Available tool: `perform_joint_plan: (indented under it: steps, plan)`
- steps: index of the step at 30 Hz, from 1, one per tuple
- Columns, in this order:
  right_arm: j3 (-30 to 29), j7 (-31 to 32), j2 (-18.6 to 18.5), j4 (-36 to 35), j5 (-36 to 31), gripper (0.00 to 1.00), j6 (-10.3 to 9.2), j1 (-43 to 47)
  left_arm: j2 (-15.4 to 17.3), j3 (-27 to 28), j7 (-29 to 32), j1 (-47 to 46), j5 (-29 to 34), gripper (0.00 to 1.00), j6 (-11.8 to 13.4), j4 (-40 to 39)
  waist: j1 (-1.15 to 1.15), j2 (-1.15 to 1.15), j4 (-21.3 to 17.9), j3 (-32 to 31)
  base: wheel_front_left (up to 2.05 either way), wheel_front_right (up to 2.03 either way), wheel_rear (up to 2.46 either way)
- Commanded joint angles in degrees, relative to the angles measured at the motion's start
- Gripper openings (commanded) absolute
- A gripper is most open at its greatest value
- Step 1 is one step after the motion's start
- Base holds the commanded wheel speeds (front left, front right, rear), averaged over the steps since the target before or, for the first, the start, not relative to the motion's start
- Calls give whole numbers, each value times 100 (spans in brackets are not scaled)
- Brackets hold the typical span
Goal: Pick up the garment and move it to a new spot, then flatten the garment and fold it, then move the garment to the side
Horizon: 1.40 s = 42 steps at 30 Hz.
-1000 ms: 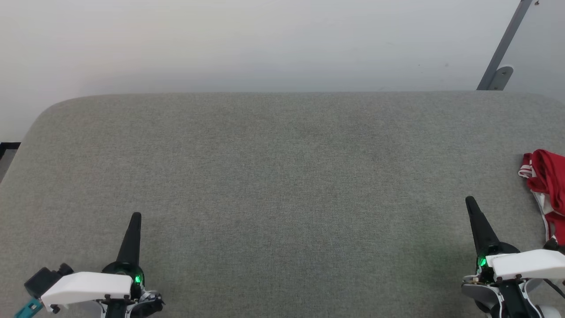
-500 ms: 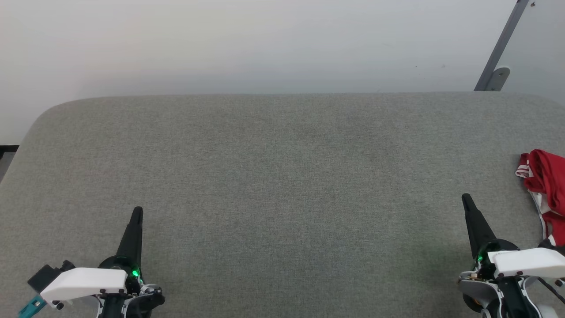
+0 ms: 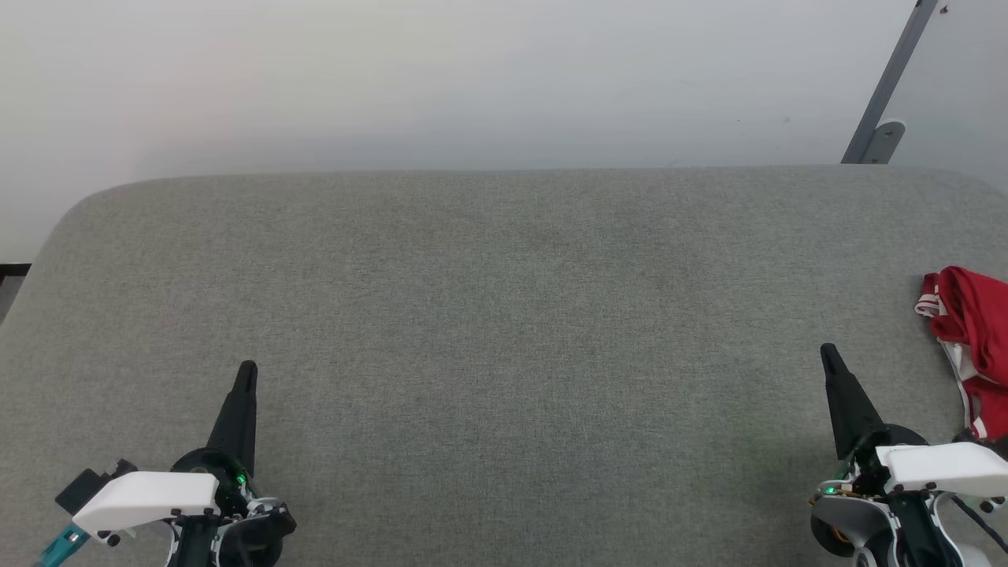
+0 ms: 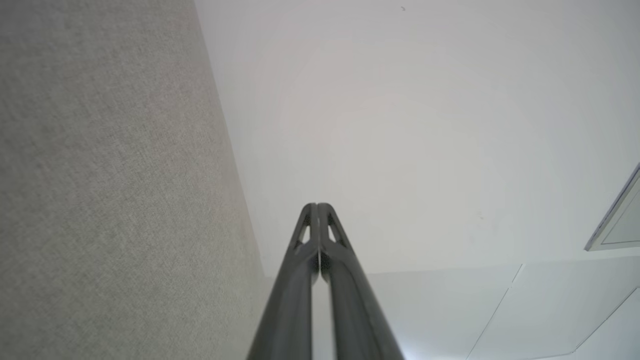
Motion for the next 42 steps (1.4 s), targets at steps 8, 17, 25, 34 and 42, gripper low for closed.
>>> perform_joint_plan:
  steps: [8,17,25,34,42]
  plan:
    - [-24,55,54,45,199,0,2,-73,-12,32,78,-106,-197,0,10,30,0,0,-11,-10,0,0,0]
    - [-26,55,55,45,198,0,2,-72,-23,45,95,-107,-176,0,10,30,0,0,-11,-10,0,0,0]
    - [-26,56,56,45,197,0,2,-72,-33,57,106,-109,-159,0,10,31,0,0,-11,-10,0,0,0]
    - [-24,57,56,45,196,0,2,-71,-43,71,111,-111,-148,0,10,32,0,0,-11,-10,0,0,0]
    - [-25,57,56,45,196,0,2,-71,-51,80,123,-112,-135,0,10,32,0,0,-11,-10,0,0,0]
